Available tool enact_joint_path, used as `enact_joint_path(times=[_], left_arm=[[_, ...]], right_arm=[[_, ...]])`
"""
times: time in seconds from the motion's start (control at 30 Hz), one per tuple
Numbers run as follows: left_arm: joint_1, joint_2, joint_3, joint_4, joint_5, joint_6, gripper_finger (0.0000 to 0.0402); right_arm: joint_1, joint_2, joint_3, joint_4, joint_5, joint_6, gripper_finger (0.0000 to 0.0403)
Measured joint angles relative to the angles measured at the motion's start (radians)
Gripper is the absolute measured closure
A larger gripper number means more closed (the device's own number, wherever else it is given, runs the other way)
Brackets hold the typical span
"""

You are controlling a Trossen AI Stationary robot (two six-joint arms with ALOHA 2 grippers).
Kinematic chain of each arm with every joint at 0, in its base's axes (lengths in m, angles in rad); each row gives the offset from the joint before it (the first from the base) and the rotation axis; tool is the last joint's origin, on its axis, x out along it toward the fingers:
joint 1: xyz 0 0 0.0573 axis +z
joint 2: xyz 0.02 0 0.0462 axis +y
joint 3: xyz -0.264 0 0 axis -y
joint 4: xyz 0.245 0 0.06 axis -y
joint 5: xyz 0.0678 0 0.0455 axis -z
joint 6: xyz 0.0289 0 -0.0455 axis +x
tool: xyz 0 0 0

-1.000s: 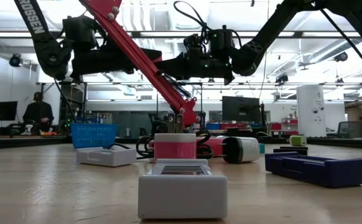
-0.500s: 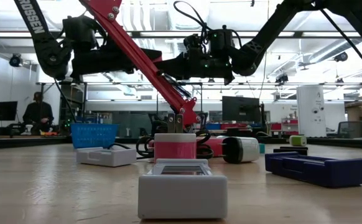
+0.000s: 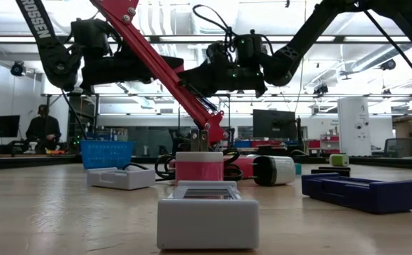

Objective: Pick & Place Office items
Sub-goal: Put the pink charger adapter into the blue bin

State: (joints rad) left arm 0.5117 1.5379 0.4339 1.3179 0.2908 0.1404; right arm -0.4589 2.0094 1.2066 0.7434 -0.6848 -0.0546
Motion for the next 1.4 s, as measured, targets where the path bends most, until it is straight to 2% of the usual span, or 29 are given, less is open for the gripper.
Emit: enact_joint_path(times=[0.1,0.23,0.5,0.7,0.9,1.17,1.4], left_arm=[[0.000,-0.001,0.000,0.001,0.001,-0.002,0.0256],[0.003,-0.002,0.000,-0.004,0.009,-0.011,0.0256],[0.010,-0.008,-0.002,-0.081,0.016,-0.018,0.0256],[0.014,-0.049,-0.008,-0.206,0.016,-0.021,0.0256],[0.016,-0.193,-0.012,-0.469,-0.059,0.009,0.0256],[0.016,-0.415,-0.010,-0.871,-0.203,0.005,0.0256],[0.016,-0.481,0.010,-1.150,-0.323,-0.049,0.0256]], right_arm=[[0.002,0.000,-0.001,-0.057,0.003,-0.010,0.0102],[0.001,-0.005,-0.001,-0.159,0.009,-0.030,0.0080],[0.002,-0.085,-0.001,-0.559,0.133,-0.164,0.0105],[0.002,-0.161,0.000,-0.835,0.157,-0.223,0.0128],[0.001,-0.184,-0.001,-1.013,0.191,-0.257,0.0143],[0.001,-0.185,-0.011,-1.076,0.191,-0.268,0.0154],[0.001,-0.185,-0.025,-1.126,0.191,-0.277,0.0155]])
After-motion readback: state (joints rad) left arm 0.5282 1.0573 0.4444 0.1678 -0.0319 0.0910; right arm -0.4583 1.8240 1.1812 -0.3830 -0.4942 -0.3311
